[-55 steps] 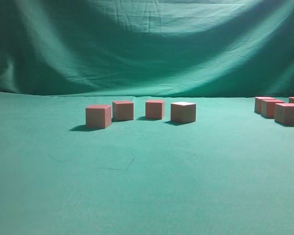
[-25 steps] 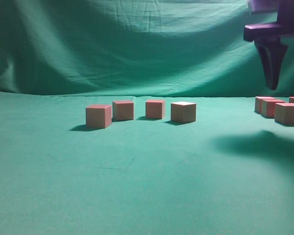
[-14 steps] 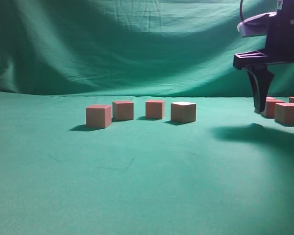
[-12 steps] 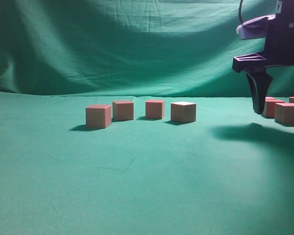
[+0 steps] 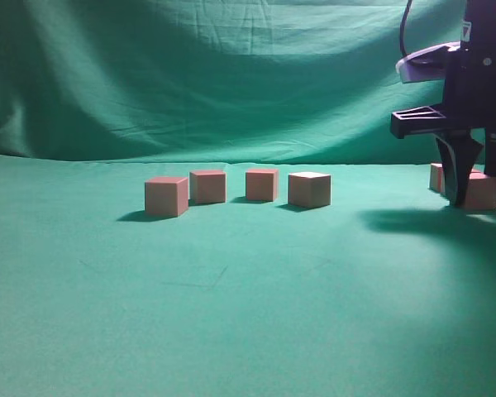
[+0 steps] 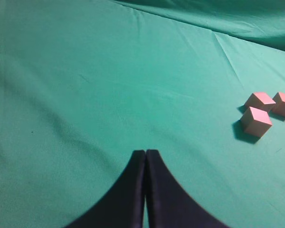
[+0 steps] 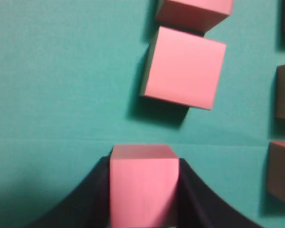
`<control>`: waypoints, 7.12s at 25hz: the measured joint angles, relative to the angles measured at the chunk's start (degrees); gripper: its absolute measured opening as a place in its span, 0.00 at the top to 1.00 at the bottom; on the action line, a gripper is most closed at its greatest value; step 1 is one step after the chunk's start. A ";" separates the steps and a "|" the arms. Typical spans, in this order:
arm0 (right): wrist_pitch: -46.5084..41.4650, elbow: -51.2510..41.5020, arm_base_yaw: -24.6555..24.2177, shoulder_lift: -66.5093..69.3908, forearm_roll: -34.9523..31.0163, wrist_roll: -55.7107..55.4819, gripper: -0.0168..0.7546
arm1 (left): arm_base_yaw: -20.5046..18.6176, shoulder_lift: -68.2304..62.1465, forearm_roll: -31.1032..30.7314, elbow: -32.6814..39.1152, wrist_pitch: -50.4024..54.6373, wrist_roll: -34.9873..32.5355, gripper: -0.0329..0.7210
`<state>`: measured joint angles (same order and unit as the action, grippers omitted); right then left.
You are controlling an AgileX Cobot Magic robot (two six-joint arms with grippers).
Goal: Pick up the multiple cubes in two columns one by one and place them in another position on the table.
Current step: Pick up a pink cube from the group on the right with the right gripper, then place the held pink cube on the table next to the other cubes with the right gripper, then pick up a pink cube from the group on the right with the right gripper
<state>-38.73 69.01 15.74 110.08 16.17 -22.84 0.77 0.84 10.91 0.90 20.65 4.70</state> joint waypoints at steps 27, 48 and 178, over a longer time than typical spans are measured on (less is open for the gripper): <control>-17.47 8.50 28.19 -9.37 -14.30 16.06 0.61 | 0.00 0.00 0.00 0.00 0.00 0.00 0.96; -21.42 30.09 30.34 13.17 -13.75 17.73 0.61 | 0.00 0.00 0.00 0.00 0.00 0.00 0.96; 5.53 -5.85 -16.06 -4.77 -8.93 16.30 0.28 | 0.00 0.00 0.00 0.00 0.00 0.00 0.96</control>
<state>-33.21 63.16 -0.31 105.31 7.24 -6.53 0.77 0.84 10.91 0.90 20.65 4.70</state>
